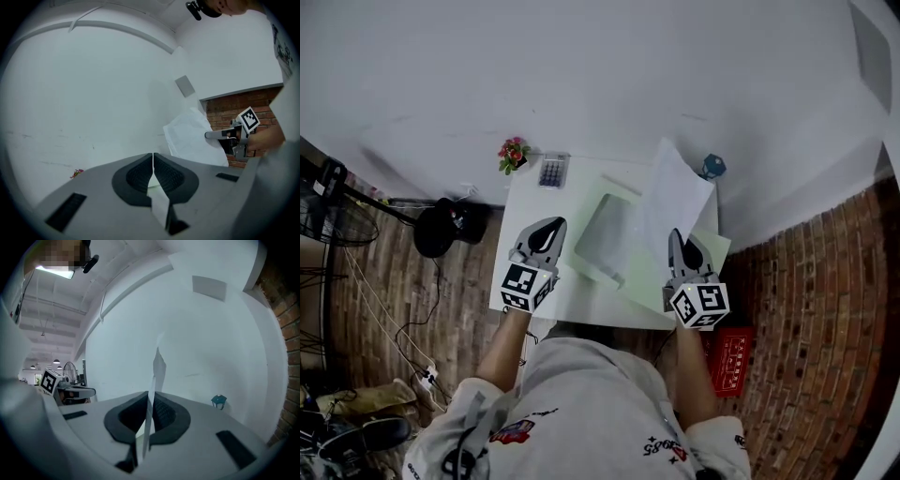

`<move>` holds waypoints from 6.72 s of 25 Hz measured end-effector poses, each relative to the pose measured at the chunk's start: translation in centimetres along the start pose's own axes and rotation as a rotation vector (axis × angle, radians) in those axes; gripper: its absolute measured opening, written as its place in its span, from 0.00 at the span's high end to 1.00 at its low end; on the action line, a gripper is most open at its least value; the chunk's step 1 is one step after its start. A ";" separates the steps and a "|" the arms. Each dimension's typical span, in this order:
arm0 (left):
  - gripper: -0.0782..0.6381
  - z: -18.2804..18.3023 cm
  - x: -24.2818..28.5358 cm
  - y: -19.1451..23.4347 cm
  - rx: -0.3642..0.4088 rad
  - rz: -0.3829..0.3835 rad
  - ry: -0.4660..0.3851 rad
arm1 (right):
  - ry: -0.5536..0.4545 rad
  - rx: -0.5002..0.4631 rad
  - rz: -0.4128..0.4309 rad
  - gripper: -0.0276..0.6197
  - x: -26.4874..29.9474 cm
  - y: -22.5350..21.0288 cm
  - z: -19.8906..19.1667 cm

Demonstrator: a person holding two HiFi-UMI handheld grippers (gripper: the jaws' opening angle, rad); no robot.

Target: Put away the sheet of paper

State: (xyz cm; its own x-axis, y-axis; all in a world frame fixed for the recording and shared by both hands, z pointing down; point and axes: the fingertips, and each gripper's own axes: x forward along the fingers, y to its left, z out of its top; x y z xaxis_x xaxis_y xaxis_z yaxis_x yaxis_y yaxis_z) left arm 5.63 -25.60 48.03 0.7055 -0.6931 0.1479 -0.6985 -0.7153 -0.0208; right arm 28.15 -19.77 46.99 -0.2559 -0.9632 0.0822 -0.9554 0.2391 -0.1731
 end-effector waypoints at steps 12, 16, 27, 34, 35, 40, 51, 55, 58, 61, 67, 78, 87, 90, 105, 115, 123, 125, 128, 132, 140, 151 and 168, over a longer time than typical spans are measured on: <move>0.85 0.8 4.8 2.2 0.011 -0.071 -0.006 | -0.015 0.011 -0.075 0.96 2.4 -2.2 0.9; 0.85 0.2 5.0 2.5 0.001 -0.086 0.012 | -0.008 0.017 -0.087 0.96 2.7 -2.0 0.4; 0.85 -1.7 4.9 2.8 -0.037 -0.115 0.043 | 0.042 0.107 -0.094 0.96 3.3 -1.8 -3.1; 0.85 -2.6 4.5 3.1 -0.049 -0.112 0.053 | 0.136 0.190 -0.080 0.96 3.8 -1.3 -8.6; 0.85 -2.8 4.4 3.1 -0.050 -0.110 0.056 | 0.150 0.205 -0.077 0.96 3.9 -1.2 -9.4; 0.85 -3.2 3.9 3.4 -0.055 -0.099 0.064 | 0.213 0.290 -0.076 0.96 3.8 -1.1 -13.2; 0.85 -4.0 2.9 4.2 -0.065 -0.079 0.077 | 0.327 0.425 -0.135 0.96 2.6 -1.7 -19.4; 0.85 -4.1 2.7 4.3 -0.066 -0.078 0.081 | 0.350 0.513 -0.180 0.96 1.9 -2.4 -21.2; 0.85 -4.2 2.7 4.3 -0.066 -0.078 0.083 | 0.353 0.589 -0.233 0.96 1.1 -3.3 -22.5; 0.85 -4.4 2.6 4.2 -0.066 -0.080 0.088 | 0.371 0.641 -0.262 0.96 0.4 -3.6 -23.7; 0.85 -4.8 2.4 4.2 -0.066 -0.078 0.100 | 0.437 0.688 -0.316 0.96 -0.6 -4.7 -26.1; 0.85 -5.3 1.8 4.7 -0.064 -0.060 0.115 | 0.435 0.669 -0.248 0.96 1.5 -5.2 -26.0; 0.85 -5.6 1.3 5.4 -0.065 -0.041 0.133 | 0.457 0.770 -0.216 0.96 4.3 -4.8 -27.4; 0.85 -5.8 1.2 5.7 -0.071 -0.030 0.132 | 0.463 0.805 -0.217 0.96 5.3 -4.6 -27.9; 0.85 -6.6 0.5 7.8 -0.087 0.029 0.150 | 0.522 0.903 -0.214 0.96 8.4 -3.8 -30.4; 0.85 -6.8 0.4 8.7 -0.093 0.053 0.148 | 0.562 0.897 -0.192 0.95 10.3 -3.1 -31.0; 0.85 -7.1 -0.1 9.1 -0.097 0.066 0.151 | 0.579 0.899 -0.173 0.95 11.1 -2.2 -31.6; 0.85 -7.2 -0.2 9.2 -0.097 0.066 0.160 | 0.583 0.904 -0.166 0.95 11.4 -1.9 -31.7; 0.85 -7.0 -0.4 9.3 -0.096 0.069 0.167 | 0.586 0.908 -0.157 0.95 11.7 -1.6 -31.8; 0.85 -7.2 -0.6 9.3 -0.097 0.069 0.162 | 0.597 0.880 -0.162 0.95 12.1 -1.6 -31.8; 0.85 -7.4 -0.7 9.6 -0.100 0.071 0.172 | 0.630 0.860 -0.159 0.93 13.2 -1.3 -32.1; 0.85 -7.6 -0.5 9.4 -0.103 0.061 0.174 | 0.698 0.710 -0.170 0.81 12.6 -1.6 -32.4; 0.85 -6.8 0.7 7.5 -0.079 0.001 0.139 | 0.710 0.502 -0.211 0.78 8.3 -3.8 -30.4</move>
State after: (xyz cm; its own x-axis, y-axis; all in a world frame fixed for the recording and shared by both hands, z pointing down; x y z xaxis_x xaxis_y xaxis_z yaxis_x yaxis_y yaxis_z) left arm 0.11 -30.85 54.67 0.6850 -0.6712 0.2832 -0.7104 -0.7016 0.0555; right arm 25.23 -24.95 78.18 -0.2726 -0.6379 0.7203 -0.8586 -0.1766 -0.4813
